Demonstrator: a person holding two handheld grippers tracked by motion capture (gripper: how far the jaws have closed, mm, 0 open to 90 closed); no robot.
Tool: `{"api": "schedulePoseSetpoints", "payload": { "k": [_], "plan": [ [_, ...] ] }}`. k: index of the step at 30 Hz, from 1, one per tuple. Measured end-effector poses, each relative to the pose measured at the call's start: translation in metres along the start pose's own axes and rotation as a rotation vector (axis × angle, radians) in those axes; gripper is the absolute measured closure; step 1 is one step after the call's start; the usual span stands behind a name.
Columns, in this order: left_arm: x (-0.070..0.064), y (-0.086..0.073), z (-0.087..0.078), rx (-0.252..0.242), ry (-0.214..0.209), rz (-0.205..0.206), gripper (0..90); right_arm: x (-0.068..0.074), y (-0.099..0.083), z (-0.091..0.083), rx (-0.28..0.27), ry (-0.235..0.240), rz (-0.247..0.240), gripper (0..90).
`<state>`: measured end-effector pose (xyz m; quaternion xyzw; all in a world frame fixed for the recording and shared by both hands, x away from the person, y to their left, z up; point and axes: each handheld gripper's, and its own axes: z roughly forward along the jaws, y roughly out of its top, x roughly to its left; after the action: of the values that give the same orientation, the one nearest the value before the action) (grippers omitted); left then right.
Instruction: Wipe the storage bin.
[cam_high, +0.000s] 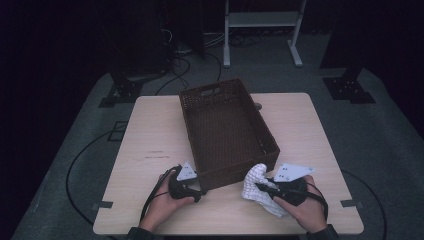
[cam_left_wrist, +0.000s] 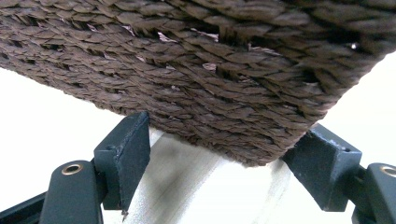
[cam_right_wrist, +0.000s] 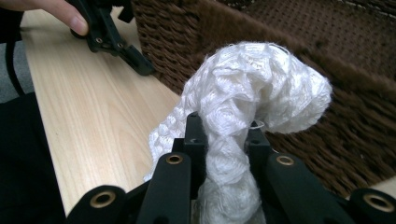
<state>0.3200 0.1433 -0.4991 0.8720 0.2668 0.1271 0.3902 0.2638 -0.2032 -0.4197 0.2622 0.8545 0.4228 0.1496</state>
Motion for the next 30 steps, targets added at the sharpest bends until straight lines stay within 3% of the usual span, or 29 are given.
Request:
{"api": "schedulePoseSetpoints", "payload": {
  "k": [13, 18, 24, 27, 30],
  "plan": [
    [0.002, -0.001, -0.003, -0.004, -0.017, -0.010, 26.0, -0.015, -0.024, -0.019, 0.014, -0.073, 0.060, 76.7],
    [0.000, 0.000, -0.013, -0.013, -0.030, 0.002, 36.0, -0.021, -0.033, -0.022, 0.041, -0.116, 0.070, 76.6],
    [-0.001, 0.003, -0.027, -0.047, -0.039, -0.005, 43.2, -0.026, -0.037, -0.026, 0.033, -0.126, 0.085, 76.6],
    [-0.003, 0.005, -0.036, -0.065, -0.053, -0.008, 53.3, -0.030, -0.042, -0.029, 0.034, -0.134, 0.097, 76.7],
    [-0.008, 0.011, -0.047, -0.098, -0.067, -0.015, 54.6, -0.034, -0.047, -0.032, 0.036, -0.144, 0.109, 76.6]
  ]
}}
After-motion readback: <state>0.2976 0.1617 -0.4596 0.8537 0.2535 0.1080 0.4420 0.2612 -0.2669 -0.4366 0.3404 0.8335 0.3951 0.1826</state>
